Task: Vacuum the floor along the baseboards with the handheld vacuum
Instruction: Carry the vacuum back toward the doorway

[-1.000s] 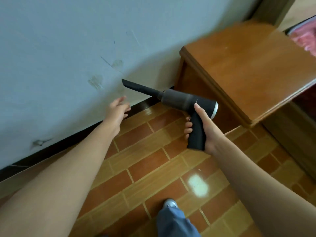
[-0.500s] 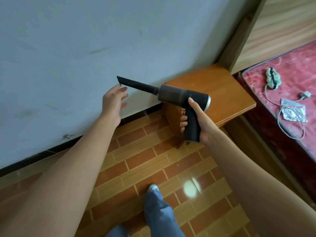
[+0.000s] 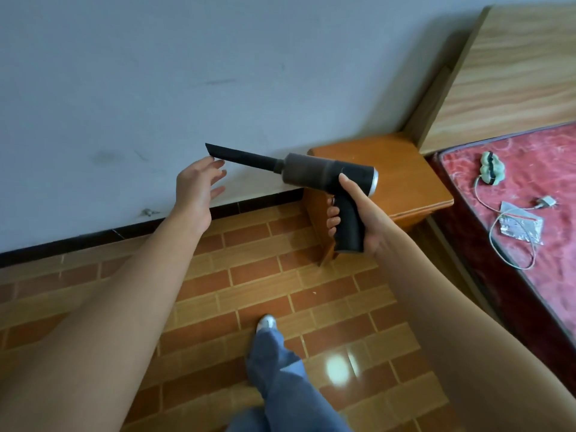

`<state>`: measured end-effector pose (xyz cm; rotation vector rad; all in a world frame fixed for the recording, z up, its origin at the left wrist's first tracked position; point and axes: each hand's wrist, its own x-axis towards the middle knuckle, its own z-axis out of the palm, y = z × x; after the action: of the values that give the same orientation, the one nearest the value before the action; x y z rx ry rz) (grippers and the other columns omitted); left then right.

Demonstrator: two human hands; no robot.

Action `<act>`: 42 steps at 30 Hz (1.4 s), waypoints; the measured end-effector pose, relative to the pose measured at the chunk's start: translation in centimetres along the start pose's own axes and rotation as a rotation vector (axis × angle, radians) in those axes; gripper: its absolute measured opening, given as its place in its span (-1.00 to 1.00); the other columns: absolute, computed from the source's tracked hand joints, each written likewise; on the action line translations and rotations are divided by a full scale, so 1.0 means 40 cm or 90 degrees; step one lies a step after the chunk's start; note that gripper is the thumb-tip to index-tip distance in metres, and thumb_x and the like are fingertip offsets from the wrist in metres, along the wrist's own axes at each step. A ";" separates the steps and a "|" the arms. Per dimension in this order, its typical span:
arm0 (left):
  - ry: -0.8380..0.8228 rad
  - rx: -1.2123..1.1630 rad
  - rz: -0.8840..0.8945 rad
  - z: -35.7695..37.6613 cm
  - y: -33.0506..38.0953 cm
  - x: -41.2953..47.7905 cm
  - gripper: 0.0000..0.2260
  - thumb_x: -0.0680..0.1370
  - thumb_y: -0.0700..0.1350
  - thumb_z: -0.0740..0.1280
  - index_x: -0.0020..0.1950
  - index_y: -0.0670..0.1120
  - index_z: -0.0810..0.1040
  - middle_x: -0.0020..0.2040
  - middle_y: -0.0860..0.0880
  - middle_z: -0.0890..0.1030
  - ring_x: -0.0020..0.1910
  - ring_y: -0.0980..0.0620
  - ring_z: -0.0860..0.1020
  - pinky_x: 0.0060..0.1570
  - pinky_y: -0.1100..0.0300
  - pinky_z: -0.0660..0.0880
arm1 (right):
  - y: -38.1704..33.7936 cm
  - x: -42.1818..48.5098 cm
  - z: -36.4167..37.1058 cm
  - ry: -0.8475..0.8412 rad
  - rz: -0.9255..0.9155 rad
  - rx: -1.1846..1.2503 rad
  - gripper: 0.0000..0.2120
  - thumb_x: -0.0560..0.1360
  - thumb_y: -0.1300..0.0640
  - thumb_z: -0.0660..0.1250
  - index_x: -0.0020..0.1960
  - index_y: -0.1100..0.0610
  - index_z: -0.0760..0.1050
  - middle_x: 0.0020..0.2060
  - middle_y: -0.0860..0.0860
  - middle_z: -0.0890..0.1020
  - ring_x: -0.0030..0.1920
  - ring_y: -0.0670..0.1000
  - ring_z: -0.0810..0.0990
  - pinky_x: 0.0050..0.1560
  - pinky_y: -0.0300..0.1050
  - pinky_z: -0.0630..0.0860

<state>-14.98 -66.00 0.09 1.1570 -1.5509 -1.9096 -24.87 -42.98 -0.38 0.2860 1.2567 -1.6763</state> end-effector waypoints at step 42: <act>0.560 -0.237 0.038 -0.330 -0.340 -1.279 -0.82 0.58 -0.30 0.22 0.12 -0.14 0.55 0.11 -0.10 0.60 0.10 0.01 0.58 0.18 0.03 0.52 | 0.484 -0.621 -0.068 -0.378 0.246 -0.413 -0.61 0.39 -0.18 0.39 -0.28 0.14 0.45 -0.48 -0.02 0.48 -0.53 -0.08 0.41 -0.50 -0.27 0.42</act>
<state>26.98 -31.37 4.16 1.4558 -0.7096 -1.2667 1.84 -26.55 3.51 -0.3278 1.1200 -0.8591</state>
